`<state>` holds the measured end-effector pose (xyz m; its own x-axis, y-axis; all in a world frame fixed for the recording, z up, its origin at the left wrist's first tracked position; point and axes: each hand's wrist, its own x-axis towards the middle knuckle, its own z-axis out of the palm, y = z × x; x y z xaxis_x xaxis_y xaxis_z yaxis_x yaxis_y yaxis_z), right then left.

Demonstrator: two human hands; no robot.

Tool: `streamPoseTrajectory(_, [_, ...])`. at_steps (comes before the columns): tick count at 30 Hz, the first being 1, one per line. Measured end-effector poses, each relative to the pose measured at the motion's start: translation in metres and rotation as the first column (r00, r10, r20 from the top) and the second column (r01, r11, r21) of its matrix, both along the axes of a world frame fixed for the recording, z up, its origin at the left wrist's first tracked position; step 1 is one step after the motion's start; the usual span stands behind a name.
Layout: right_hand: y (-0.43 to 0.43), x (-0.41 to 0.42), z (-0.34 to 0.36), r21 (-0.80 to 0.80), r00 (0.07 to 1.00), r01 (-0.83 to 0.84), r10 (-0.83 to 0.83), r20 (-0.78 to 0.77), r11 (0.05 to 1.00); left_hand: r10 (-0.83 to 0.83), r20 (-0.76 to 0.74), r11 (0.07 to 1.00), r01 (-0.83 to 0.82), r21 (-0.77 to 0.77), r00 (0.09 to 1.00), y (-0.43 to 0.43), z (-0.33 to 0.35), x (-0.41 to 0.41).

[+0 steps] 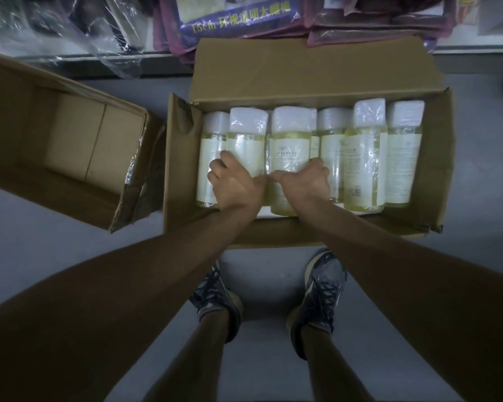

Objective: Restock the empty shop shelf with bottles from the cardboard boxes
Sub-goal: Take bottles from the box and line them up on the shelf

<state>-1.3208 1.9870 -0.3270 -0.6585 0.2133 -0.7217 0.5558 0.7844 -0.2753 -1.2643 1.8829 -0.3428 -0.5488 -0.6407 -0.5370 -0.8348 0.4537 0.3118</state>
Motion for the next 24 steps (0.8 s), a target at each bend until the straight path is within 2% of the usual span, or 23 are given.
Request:
streamPoseTrajectory(4, [0.006,-0.005,0.001,-0.026,1.0,-0.021,0.021,0.014,0.999,0.008,0.162,0.986,0.019,-0.166,0.987,0.008,-0.004,-0.018])
streamPoseTrajectory(9, [0.013,-0.001,0.007,-0.034,0.999,-0.033,0.033,-0.017,0.999,0.1,0.189,0.976,-0.059,-0.21,0.977,0.006,-0.006,-0.03])
streamPoseTrajectory(14, [0.025,0.009,0.022,-0.058,0.998,-0.051,0.049,-0.044,0.997,0.02,0.08,1.0,-0.02,-0.005,0.997,-0.004,0.003,-0.014])
streamPoseTrajectory(19, [0.037,0.017,0.053,-0.112,0.995,-0.07,0.062,-0.074,0.991,0.057,-0.053,0.99,-0.049,0.136,0.997,-0.009,0.042,0.005])
streamPoseTrajectory(24, [0.038,0.012,0.114,-0.185,0.994,-0.069,0.052,-0.099,0.98,0.135,-0.196,0.967,-0.086,0.238,0.971,-0.022,0.112,0.014])
